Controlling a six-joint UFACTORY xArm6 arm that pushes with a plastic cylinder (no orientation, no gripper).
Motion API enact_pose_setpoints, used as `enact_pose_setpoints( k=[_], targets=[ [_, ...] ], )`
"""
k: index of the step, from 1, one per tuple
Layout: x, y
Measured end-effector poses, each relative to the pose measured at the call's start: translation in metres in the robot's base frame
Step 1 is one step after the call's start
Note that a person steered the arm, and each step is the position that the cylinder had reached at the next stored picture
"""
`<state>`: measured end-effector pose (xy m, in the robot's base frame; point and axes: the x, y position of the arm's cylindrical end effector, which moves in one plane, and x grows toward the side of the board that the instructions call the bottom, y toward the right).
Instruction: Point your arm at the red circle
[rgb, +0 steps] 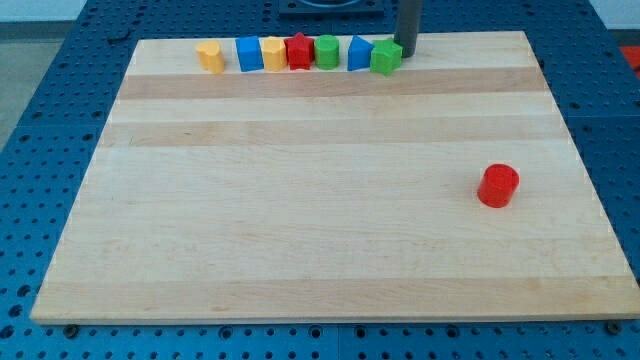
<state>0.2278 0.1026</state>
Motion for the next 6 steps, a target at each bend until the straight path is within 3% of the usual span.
enact_pose_setpoints(
  k=[1, 3, 4, 6],
  targets=[
    [-0.004, -0.001],
    [-0.002, 0.084],
    [0.032, 0.14],
    [0.142, 0.225]
  ],
)
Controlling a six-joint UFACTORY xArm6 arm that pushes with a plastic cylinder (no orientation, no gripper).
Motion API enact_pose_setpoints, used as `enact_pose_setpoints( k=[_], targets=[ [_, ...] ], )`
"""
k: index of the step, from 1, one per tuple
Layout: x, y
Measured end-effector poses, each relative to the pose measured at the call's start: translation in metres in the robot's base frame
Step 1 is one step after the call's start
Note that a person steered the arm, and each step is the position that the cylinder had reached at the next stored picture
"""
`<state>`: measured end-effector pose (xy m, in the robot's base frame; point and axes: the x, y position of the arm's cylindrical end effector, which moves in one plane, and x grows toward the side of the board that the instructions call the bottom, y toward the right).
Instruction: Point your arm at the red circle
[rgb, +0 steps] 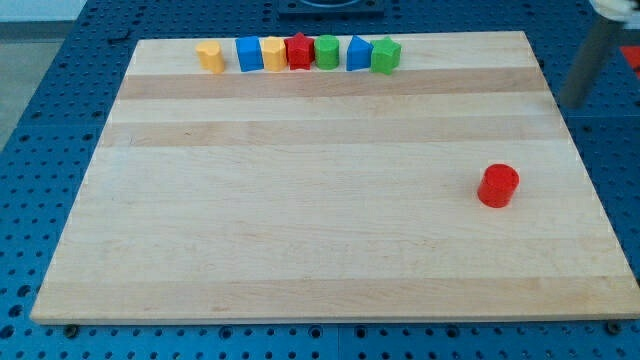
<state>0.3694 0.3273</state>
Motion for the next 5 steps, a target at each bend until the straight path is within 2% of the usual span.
enact_pose_setpoints(
  k=[1, 2, 4, 5],
  targets=[
    [0.064, 0.018],
    [0.125, 0.006],
    [0.133, -0.082],
    [0.119, -0.119]
  ],
)
